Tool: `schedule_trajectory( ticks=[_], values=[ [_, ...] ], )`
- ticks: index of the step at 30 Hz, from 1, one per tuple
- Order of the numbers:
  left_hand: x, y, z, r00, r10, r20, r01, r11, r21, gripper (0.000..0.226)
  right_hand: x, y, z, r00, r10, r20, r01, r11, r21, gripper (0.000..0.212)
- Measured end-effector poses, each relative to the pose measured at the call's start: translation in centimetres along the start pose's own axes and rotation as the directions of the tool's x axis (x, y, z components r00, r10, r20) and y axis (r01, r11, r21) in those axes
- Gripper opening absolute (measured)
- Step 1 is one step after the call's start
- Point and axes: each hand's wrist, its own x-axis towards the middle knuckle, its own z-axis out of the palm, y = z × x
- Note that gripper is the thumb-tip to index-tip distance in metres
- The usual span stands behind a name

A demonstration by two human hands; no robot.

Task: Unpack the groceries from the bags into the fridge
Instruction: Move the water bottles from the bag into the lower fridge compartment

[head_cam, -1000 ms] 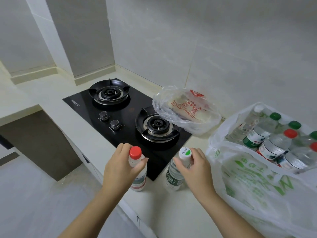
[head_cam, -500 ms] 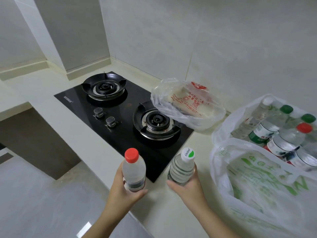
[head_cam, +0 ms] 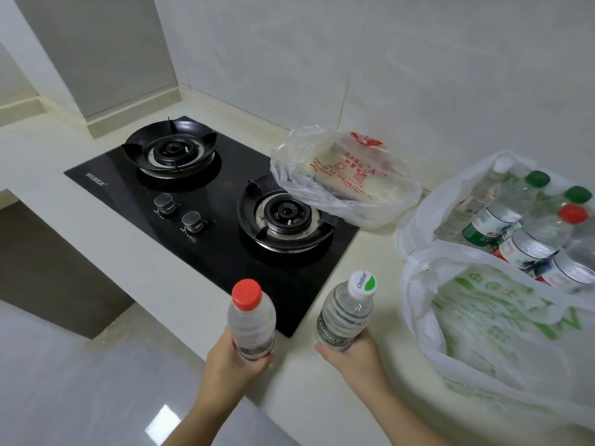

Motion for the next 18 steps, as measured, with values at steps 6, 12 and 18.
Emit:
schedule_trajectory(
  ticks=[6, 12, 18],
  values=[
    [0.8, 1.7, -0.4, 1.000, -0.009, -0.018, 0.007, 0.996, -0.091, 0.036, -0.1, -1.3, 0.4, 0.997, -0.037, -0.070, 0.042, 0.996, 0.073, 0.024],
    [2.2, 9.4, -3.5, 0.984, 0.172, -0.052, -0.179, 0.956, -0.234, 0.041, 1.8, -8.6, -1.8, 0.962, -0.243, -0.124, 0.260, 0.956, 0.139, 0.032],
    [3.0, 19.2, -7.2, 0.922, 0.376, -0.089, -0.385, 0.871, -0.305, 0.053, 0.3, -18.0, -6.8, 0.923, -0.345, -0.170, 0.375, 0.906, 0.197, 0.055]
  ],
)
